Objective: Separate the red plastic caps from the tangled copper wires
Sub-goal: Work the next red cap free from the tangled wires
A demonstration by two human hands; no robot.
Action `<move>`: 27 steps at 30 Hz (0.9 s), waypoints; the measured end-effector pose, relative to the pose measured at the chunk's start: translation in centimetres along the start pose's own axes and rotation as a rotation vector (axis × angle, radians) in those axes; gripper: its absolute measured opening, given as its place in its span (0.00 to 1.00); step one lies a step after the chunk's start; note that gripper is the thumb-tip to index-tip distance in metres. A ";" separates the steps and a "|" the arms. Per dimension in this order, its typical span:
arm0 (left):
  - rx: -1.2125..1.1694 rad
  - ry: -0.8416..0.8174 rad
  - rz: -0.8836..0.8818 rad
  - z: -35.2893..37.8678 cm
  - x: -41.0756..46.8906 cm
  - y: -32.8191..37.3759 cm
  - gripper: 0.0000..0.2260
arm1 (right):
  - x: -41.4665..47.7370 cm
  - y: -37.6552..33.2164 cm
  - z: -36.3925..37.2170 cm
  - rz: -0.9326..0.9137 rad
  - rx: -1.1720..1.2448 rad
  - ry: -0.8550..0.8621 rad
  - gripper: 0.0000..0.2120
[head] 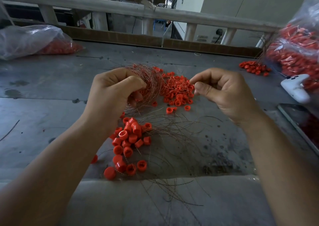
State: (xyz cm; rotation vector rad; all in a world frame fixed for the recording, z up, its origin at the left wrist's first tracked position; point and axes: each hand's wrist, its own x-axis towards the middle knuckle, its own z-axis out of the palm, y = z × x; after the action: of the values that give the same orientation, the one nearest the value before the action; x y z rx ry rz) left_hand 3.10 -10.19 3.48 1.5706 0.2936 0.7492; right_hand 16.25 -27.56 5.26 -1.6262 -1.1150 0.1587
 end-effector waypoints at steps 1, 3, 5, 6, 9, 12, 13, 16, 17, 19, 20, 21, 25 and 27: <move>0.004 0.004 0.000 0.0 0.0 -0.1 0.08 | 0.0 0.1 0.0 0.000 -0.001 0.033 0.06; 0.013 0.013 -0.008 0.0 0.0 -0.1 0.09 | 0.0 0.1 0.0 -0.011 -0.038 0.079 0.06; 0.019 0.018 -0.017 0.1 0.0 -0.2 0.08 | 0.0 0.2 0.1 -0.009 -0.087 0.077 0.06; 0.023 0.021 -0.019 0.1 0.0 -0.2 0.07 | 0.0 0.3 0.0 0.001 -0.104 0.068 0.06; 0.029 0.029 -0.023 -0.1 0.1 -0.2 0.06 | 0.2 0.7 -0.1 0.062 -0.164 0.047 0.05; 0.042 0.030 -0.032 -0.3 0.2 -0.3 0.05 | 0.3 0.9 -0.1 0.096 -0.199 0.023 0.04; 0.042 0.030 -0.034 -0.3 0.2 -0.2 0.06 | 0.3 1.0 -0.1 0.106 -0.187 0.017 0.05; 0.026 0.044 -0.031 -0.3 0.3 -0.2 0.06 | 0.2 1.0 -0.1 0.165 -0.174 -0.052 0.06; 0.021 0.044 -0.030 -0.4 0.3 -0.1 0.06 | 0.2 1.1 0.0 0.183 -0.184 -0.096 0.06; 0.020 0.027 -0.028 -0.3 0.2 0.0 0.05 | 0.1 1.1 0.4 0.219 -0.168 -0.176 0.05; 0.023 0.014 -0.028 -0.3 0.1 0.0 0.04 | 0.0 1.1 0.7 0.233 -0.144 -0.201 0.05; 0.025 0.001 -0.028 -0.2 0.1 0.1 0.04 | 0.0 1.1 0.9 0.237 -0.126 -0.208 0.05; 0.029 -0.069 -0.035 0.2 -0.2 0.1 0.05 | 0.1 0.9 1.7 0.139 -0.084 -0.006 0.05; 0.056 -0.124 -0.024 0.5 -0.4 0.1 0.06 | 0.0 0.3 2.1 0.072 -0.037 0.043 0.05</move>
State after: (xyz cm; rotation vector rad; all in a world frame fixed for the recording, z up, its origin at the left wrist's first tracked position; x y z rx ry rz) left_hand 3.05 -10.84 3.42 1.6557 0.2438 0.6268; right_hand 15.11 -26.06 4.20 -1.6958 -1.0328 0.1504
